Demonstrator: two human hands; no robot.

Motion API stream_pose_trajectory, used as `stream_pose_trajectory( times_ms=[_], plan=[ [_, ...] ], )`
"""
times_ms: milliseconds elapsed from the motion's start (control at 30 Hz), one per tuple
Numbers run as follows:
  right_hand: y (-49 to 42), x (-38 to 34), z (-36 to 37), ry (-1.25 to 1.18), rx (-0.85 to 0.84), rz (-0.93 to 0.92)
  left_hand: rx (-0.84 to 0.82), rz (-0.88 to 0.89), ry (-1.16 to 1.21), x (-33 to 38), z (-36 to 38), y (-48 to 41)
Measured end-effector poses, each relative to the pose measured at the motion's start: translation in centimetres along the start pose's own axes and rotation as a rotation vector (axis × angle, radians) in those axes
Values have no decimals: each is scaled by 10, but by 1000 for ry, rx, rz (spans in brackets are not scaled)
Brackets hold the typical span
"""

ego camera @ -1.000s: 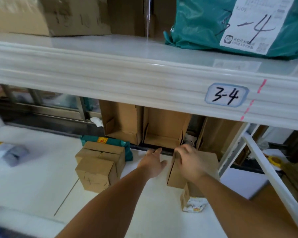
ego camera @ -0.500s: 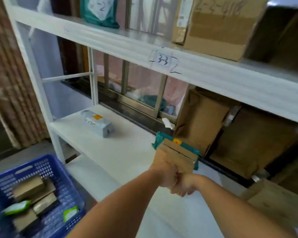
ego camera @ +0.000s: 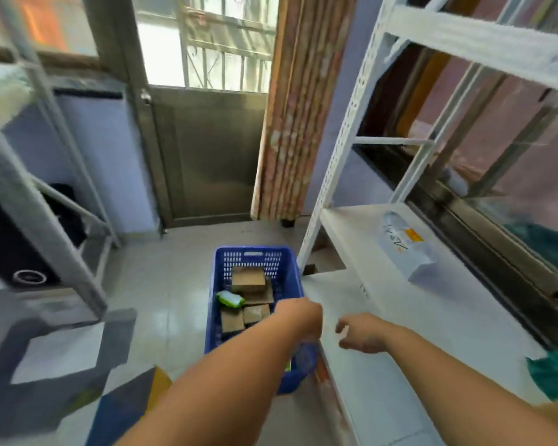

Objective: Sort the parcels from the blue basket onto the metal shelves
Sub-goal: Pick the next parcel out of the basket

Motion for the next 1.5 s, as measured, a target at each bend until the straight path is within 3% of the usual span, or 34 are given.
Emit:
stream_pose_trajectory(
  times_ms=[133, 300, 567, 833, 1000, 1167, 1333, 1500],
  plan=[
    [-50, -43, -21, 107, -30, -88, -55, -195, 115, -80, 8, -11],
    [-146, -80, -46, 245, -74, -193, -241, -414, 150, -159, 22, -59],
    [-296, -132, -48, 178, -232, -293, -101, -626, 436, -242, 75, -110],
    [-416, -170, 75, 10, -451, -247, 54, -644, 1019, -325, 182, -201],
    [-501, -177, 168, -103, -490, -116, 15, -659, 1334, -359, 277, -286],
    [-590, -191, 223, -172, -447, -62, 150, -833, 1591, -398, 353, -347],
    [-668, -212, 260, -252, -394, -75, 361, -986, 1627, -440, 417, -401],
    [-700, -231, 291, -387, -319, -84, 521, -950, 1683, -460, 439, -439]
  ],
)
Point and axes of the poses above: each hand's wrist, its own y-axis away from the middle knuckle, its own z-axis out of the palm, x = y × z, the point moved 2 cm from there along -y, towards the middle knuckle, and after that the axes turned 11 degrees about z, right-handed, at the moved point
